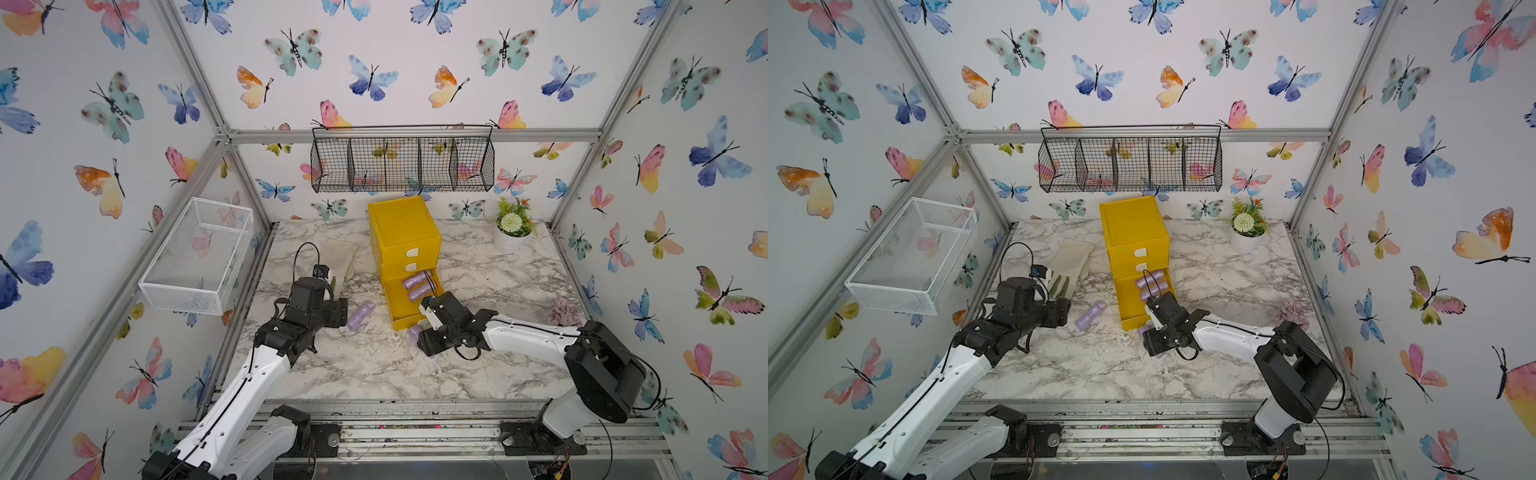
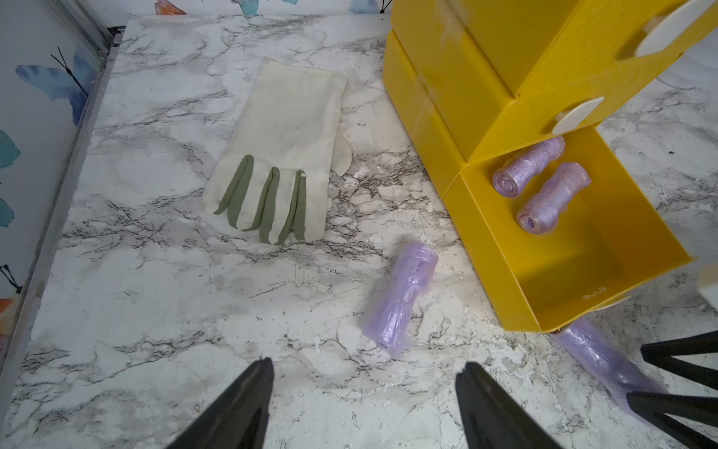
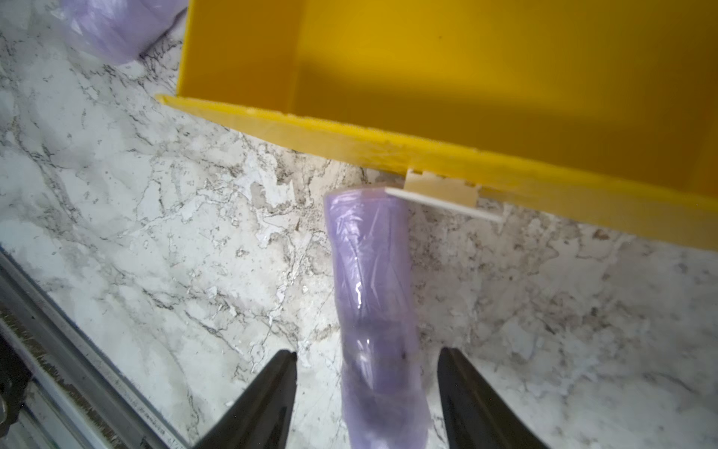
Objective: Sort the rolls of trash bags by color and place them into the drawer
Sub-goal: Pick up the roll of trash bags from the center of the board.
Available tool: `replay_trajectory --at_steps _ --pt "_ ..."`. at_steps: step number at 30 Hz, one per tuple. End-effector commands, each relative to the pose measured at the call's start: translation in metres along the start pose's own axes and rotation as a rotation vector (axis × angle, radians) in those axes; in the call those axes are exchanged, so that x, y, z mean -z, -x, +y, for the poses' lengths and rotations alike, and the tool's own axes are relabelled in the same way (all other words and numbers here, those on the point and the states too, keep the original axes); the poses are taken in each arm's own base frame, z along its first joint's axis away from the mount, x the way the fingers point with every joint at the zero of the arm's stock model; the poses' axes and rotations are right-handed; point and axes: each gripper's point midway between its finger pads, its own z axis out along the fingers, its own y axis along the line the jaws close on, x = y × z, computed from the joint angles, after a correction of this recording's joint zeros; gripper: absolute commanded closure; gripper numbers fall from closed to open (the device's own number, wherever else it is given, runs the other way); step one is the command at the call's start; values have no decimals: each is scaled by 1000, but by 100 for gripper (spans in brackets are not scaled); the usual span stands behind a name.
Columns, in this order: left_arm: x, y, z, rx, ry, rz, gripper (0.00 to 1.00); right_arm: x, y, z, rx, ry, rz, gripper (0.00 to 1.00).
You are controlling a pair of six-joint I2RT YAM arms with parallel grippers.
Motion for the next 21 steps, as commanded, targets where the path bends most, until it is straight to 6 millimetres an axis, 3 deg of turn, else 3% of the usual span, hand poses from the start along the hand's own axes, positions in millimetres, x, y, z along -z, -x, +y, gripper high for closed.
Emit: replay_trajectory --at_steps 1,13,21 --pt "-2 -1 -1 11 -10 1 21 -5 7 -3 30 -44 -16 37" --pt "-3 -2 -2 10 -16 10 21 -19 6 -5 17 -80 -10 46" --pt "-3 -2 -2 11 -18 11 21 -16 7 -7 20 -96 -18 61"
